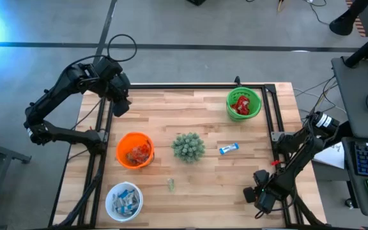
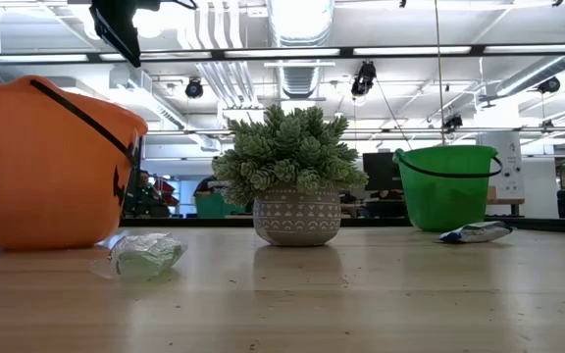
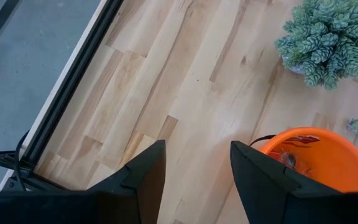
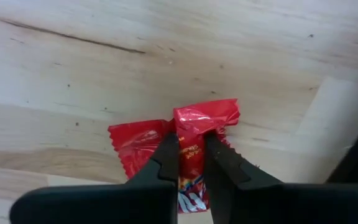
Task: Sort candy
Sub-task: Put the red candy into the green bucket
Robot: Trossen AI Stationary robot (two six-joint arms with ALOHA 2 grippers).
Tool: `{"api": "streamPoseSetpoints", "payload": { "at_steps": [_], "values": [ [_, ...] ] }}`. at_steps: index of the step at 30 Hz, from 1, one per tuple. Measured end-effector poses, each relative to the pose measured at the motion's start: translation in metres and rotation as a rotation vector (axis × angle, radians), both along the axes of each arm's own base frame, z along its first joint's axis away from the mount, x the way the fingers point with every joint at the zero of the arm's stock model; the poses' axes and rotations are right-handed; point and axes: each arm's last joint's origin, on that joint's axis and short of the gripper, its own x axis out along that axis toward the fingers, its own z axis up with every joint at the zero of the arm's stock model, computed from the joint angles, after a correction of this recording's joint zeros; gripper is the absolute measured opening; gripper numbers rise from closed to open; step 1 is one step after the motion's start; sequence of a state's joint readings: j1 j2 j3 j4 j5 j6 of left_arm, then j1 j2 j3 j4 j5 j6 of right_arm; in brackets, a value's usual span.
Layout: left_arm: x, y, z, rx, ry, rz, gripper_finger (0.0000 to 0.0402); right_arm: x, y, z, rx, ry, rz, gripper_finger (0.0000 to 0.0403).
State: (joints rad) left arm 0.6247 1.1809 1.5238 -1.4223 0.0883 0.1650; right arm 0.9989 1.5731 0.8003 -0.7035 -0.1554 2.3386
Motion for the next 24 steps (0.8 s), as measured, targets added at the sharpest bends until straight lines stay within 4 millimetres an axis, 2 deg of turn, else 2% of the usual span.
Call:
{"api": "streamPoseSetpoints", "payload": {
  "at_steps": [7,14,19,24],
  "values": [
    [0.000,0.000,0.000,0.000,0.000,0.000,0.0162,0.003,0.003,0.024,0.023,-0.044,0.012,0.0024],
    [0.000,0.000,0.000,-0.001,0.000,0.002,0.0162,0.004,0.004,0.058,0.017,-0.058,0.015,0.0022],
    [0.000,0.000,0.000,0.002,0.004,-0.008,0.0162,0.003,0.001,0.088,-0.032,-0.067,0.022,0.0021],
    [-0.003,-0.002,-0.002,-0.017,0.031,-0.008,0.0162,0.005,-0.013,0.122,-0.148,-0.100,0.021,0.0021]
  ]
}}
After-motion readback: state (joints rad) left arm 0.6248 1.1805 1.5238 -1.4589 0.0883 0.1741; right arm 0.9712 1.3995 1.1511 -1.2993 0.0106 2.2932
